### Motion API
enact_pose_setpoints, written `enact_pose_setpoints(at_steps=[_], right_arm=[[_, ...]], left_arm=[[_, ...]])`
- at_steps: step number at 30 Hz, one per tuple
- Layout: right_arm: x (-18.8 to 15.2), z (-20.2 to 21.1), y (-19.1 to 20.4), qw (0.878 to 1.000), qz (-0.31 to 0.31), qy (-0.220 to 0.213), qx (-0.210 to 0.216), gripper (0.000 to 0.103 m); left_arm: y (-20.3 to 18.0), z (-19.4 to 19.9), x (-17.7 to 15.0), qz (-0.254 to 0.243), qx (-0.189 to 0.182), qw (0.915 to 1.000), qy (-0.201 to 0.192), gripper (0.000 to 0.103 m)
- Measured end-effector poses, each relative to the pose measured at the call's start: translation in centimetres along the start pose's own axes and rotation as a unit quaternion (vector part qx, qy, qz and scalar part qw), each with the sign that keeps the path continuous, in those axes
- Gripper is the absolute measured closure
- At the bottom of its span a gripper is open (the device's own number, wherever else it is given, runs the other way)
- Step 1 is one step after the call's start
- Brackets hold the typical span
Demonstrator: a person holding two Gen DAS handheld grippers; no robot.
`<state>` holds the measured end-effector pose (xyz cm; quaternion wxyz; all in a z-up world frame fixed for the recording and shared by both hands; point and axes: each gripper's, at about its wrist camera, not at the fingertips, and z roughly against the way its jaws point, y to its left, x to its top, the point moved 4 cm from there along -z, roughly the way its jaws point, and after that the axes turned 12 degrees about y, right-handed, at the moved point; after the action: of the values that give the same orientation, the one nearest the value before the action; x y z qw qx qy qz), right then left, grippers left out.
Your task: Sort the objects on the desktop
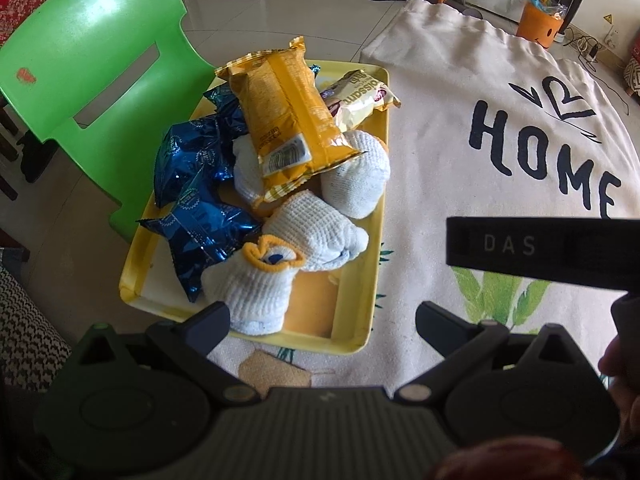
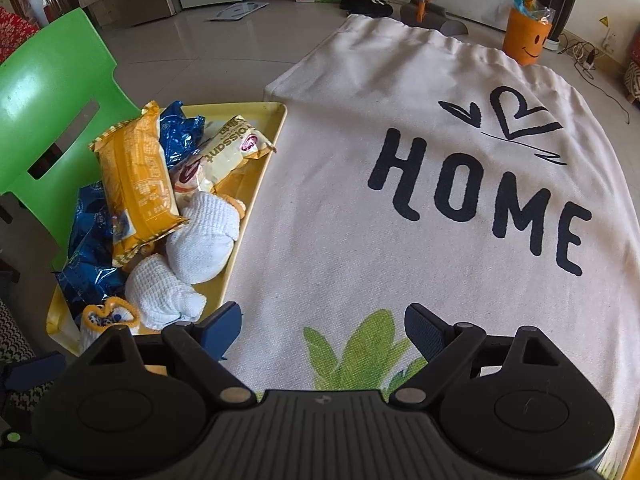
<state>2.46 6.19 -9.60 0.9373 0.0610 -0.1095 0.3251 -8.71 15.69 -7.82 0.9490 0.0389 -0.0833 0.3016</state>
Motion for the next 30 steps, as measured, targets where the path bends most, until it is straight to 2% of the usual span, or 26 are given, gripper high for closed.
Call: enact_pose_setpoints(at_steps=[15,30], right_arm=[[0.5,-1.0,2.5,1.000,0.005,0.011,-0.001,0.014],[0.6,-0.9,2.7,1.000,0.009,0.008,-0.002,0.014]], left_arm=[[1.0,-0.7,0.0,0.018,-0.009,0.9997,0.014,0.000],[1.1,-0.6,0.0,0.020,-0.001,0.9997,0.014,0.000]])
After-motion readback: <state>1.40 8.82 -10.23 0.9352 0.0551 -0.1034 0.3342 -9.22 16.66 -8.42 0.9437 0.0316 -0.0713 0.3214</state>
